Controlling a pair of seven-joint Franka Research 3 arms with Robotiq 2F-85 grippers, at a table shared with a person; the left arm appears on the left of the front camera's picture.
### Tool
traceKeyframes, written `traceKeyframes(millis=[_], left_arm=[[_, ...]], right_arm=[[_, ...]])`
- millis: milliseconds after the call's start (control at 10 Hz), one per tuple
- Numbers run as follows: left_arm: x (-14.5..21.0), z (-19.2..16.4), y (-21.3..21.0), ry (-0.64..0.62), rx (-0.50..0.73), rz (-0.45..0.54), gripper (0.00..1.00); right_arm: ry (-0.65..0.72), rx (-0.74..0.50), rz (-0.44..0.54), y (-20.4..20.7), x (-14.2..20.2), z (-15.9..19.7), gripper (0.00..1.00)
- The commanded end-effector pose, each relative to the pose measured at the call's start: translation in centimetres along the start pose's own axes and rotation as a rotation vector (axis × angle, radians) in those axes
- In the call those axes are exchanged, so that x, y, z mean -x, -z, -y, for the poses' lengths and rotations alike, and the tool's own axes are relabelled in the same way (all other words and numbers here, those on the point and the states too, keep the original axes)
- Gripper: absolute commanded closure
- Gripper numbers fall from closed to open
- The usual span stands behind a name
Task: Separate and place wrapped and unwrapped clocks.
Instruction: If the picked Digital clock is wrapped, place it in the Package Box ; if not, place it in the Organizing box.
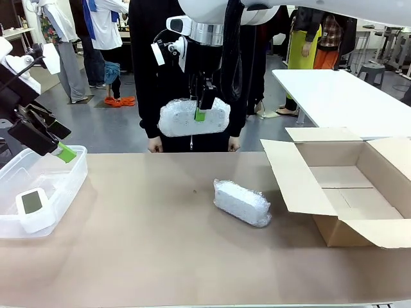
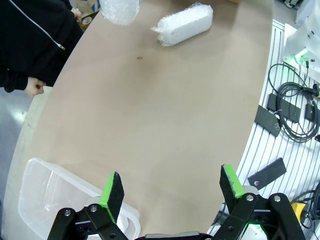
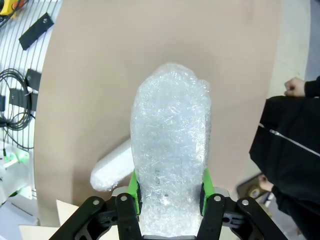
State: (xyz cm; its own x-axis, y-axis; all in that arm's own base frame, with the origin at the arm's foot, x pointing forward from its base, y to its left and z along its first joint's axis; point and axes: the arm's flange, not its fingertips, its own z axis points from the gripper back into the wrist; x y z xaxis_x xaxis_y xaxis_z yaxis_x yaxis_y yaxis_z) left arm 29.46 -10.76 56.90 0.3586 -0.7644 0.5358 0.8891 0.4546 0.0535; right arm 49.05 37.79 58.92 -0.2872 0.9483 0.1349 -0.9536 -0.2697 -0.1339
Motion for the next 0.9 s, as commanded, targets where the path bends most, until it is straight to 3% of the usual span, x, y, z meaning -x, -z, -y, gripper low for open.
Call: traceKeyframes(millis=[0, 800], left_arm=[[-0.07, 0.16, 0.08, -0.002, -0.013, 0.002, 0.0], [-0.07, 0.16, 0.08, -0.002, -0.013, 0.002, 0.0]], right_arm=[[-0.015, 0.003, 0.006, -0.12, 0.24, -0.05, 1.0], [-0.015, 0.003, 0.006, -0.12, 0.24, -0.05, 1.0]])
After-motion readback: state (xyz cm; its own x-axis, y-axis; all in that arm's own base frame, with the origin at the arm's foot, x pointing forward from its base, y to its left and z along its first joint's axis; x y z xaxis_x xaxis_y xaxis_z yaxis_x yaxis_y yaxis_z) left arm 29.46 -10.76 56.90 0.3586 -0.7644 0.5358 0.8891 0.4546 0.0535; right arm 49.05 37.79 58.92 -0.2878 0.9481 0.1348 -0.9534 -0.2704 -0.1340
